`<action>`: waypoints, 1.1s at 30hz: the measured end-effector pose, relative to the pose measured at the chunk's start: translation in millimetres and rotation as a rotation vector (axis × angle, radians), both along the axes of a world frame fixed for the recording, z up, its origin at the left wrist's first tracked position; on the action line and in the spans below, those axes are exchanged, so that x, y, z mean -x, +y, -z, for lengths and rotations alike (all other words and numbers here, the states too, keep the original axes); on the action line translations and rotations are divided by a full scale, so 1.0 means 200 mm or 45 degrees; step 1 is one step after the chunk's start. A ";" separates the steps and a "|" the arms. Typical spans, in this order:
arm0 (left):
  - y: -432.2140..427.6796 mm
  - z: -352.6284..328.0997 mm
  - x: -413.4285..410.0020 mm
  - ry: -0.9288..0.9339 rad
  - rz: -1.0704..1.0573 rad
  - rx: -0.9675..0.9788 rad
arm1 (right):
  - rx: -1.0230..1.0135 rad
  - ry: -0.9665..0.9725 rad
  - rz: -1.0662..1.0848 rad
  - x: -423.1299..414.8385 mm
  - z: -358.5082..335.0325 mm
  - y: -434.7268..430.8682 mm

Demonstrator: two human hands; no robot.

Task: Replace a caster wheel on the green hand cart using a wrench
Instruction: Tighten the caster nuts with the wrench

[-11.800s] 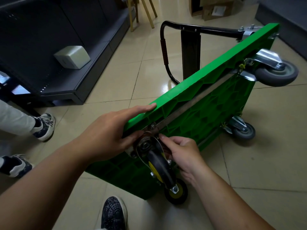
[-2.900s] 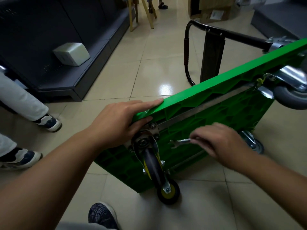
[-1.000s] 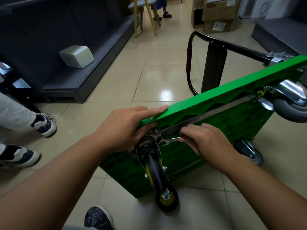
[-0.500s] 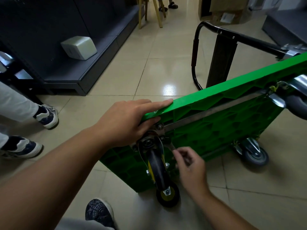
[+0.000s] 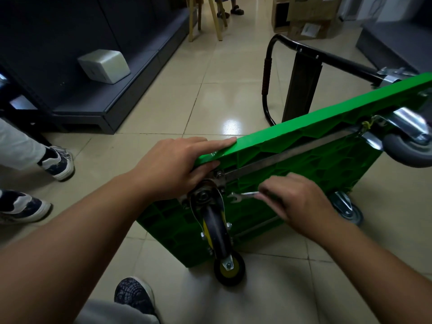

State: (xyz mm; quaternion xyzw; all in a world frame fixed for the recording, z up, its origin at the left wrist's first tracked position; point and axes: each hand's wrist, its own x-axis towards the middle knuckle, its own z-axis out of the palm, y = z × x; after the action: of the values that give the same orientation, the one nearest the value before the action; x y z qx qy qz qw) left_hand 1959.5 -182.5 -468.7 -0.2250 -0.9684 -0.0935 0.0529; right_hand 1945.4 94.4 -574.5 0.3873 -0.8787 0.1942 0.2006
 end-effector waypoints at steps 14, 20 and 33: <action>0.00 0.01 0.01 0.014 -0.002 0.035 | 0.118 -0.069 0.022 0.08 0.01 -0.09; 0.00 0.02 0.00 -0.009 -0.011 0.061 | 0.637 -0.634 0.130 0.01 0.27 -0.15; 0.01 0.01 -0.01 -0.010 -0.026 0.035 | 0.842 -0.886 0.271 -0.22 0.41 -0.18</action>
State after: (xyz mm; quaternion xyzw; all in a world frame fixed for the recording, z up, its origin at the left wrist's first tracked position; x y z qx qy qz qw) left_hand 1960.6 -180.4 -469.9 -0.2153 -0.9721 -0.0805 0.0469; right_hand 1988.8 58.6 -656.3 0.1232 -0.8196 0.5590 0.0261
